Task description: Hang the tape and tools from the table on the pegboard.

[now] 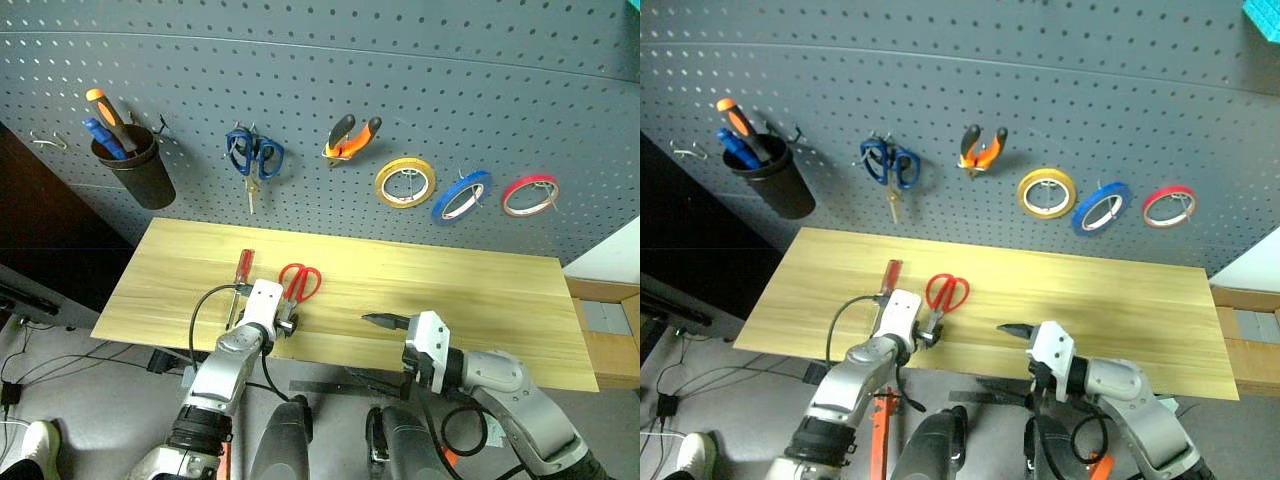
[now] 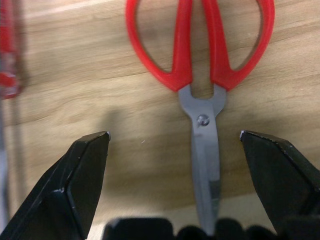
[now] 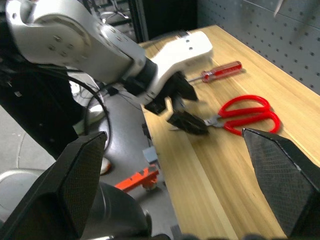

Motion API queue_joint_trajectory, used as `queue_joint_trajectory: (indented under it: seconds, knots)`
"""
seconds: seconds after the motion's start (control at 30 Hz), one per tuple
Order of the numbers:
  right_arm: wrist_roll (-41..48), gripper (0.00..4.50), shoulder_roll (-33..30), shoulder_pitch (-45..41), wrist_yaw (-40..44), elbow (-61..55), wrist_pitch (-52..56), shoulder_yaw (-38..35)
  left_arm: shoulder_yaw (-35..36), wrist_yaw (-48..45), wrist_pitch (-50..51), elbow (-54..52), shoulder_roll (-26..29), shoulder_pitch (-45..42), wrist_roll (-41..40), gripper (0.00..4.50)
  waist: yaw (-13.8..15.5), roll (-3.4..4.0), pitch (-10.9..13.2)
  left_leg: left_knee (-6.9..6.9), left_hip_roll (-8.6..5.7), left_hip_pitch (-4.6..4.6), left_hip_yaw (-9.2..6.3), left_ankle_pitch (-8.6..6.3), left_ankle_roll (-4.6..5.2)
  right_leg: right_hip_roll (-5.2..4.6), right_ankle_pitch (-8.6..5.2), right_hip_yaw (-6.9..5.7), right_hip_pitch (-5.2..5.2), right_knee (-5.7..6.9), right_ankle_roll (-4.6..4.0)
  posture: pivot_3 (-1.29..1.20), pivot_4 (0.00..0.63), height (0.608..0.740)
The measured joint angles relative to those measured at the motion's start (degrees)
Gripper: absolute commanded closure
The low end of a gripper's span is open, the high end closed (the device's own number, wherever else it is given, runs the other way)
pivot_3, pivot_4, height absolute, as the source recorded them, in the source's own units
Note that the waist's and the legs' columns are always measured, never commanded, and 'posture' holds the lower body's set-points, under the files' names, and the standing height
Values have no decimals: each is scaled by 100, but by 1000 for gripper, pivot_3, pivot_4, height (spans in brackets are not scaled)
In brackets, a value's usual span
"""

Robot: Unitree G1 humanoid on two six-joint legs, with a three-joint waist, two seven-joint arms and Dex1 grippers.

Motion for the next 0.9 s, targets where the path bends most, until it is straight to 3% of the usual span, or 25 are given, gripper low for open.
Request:
queue_joint_trajectory:
  seconds: [0.03,0.13,0.47,0.5,0.77,0.9]
  knots:
    - [-3,23,8,-26,25,6,-3,31,-28,-63,-22,62,1,-62,10,0,-1,0,3,0,0,0,0,-1,0,0,0,0,1,-1,0,67,297,740]
    - [-12,0,45,-65,54,25,-21,64,-135,-325,-60,213,14,-190,27,611,-3,0,7,0,1,2,0,-1,0,0,0,-1,4,-2,1,64,297,740]
    - [-51,0,185,-213,53,138,-71,71,-240,-538,-56,273,106,-253,222,4100,-7,6,14,-3,3,18,0,-2,0,-1,-1,0,17,-5,0,72,296,740]
    - [-55,0,194,-224,54,156,-83,71,-235,-523,-55,257,107,-240,254,4280,-9,6,14,-4,4,19,0,-2,0,-1,-1,0,18,-5,0,72,296,740]
    - [-4,0,315,-423,172,356,-250,58,-48,-378,-263,47,19,45,296,4273,-14,7,14,-18,4,25,0,-1,0,-1,-1,-1,22,-13,0,85,266,740]
    - [347,0,562,-348,50,141,-210,-156,110,-321,-718,-893,-67,783,226,4273,-12,5,14,-54,6,23,1,-1,-3,-1,4,-3,25,-56,6,93,238,740]
